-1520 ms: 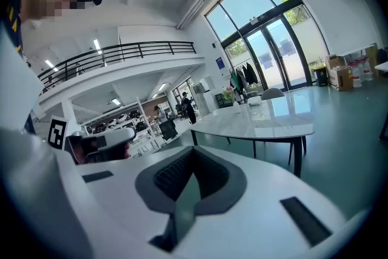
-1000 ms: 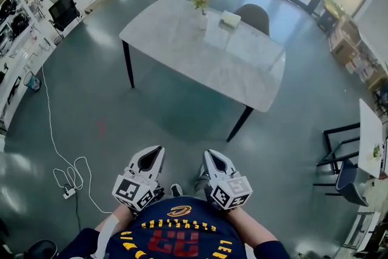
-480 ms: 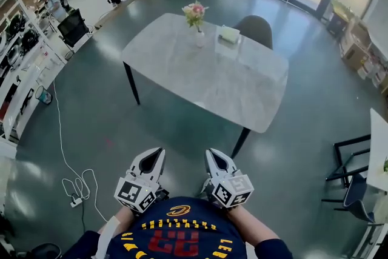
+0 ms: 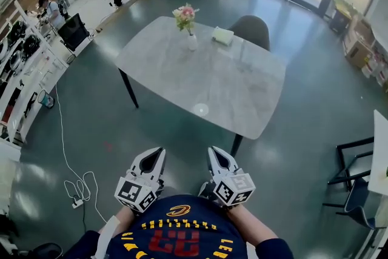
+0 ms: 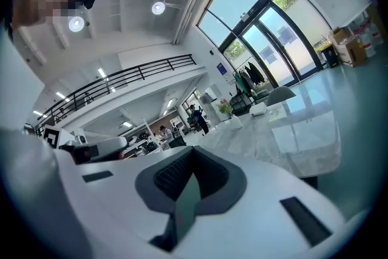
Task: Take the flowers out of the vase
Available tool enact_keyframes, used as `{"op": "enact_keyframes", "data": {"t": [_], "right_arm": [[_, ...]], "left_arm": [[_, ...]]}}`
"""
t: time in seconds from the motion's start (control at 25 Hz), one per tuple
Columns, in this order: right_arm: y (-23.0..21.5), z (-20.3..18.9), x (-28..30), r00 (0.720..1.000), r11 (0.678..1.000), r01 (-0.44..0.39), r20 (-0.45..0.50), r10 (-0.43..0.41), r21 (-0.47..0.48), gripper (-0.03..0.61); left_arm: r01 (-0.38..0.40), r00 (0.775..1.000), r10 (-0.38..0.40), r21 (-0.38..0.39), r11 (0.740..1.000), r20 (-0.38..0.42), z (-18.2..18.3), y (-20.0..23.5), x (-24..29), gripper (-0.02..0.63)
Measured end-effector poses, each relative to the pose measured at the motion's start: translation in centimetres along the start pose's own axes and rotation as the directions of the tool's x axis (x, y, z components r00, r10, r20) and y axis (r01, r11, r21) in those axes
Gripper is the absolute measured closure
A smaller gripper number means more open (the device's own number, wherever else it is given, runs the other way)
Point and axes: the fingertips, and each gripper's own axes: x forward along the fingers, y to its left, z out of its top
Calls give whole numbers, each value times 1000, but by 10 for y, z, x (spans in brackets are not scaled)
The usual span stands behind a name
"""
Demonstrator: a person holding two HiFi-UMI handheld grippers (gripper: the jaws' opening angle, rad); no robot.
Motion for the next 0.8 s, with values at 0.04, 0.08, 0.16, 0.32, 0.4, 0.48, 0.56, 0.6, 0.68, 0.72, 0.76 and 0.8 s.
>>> {"op": "enact_keyframes", "data": {"t": [0.04,0.08,0.16,0.32,0.4,0.48,0.56,0.6,0.68,0.72,0.76,0.8], "right_arm": [[-6,3,-2,1000,1000,7,8,-7,8,575],[-11,6,-4,1000,1000,14,15,-15,13,575],[-20,9,-8,1000,1000,24,19,-24,17,575],[-30,6,-6,999,999,34,1,-34,30,575],[-33,6,-3,999,999,40,-3,-40,26,575],[-37,8,1,999,999,45,-2,-45,23,575],[-41,11,7,999,998,53,3,-53,19,575],[-42,13,10,998,998,60,5,-60,17,575],[-45,18,16,997,997,76,10,-76,11,575],[-46,20,20,996,996,84,12,-84,9,575],[-48,22,24,996,996,92,13,-92,7,575],[-49,23,30,995,995,100,14,-100,6,575]], "left_arm": [[2,1000,-2,-1,1000,-4,-1,-3,4,611],[4,1000,-4,0,1000,-7,-2,-6,8,611],[10,1000,-10,3,1000,-9,0,-11,16,611],[26,1000,-26,-2,1000,-17,-2,-13,28,611],[24,1000,-24,-12,1000,-19,-5,-8,32,611],[22,1000,-22,-19,1000,-12,-6,-2,39,611],[34,999,-34,-18,999,-6,-4,3,47,611],[43,999,-43,-17,999,-4,-1,5,52,611],[59,998,-59,-18,998,0,2,10,60,611],[66,998,-66,-19,998,1,3,13,63,611],[72,997,-71,-21,997,2,3,17,67,611],[76,997,-76,-22,997,4,4,23,71,611]]}}
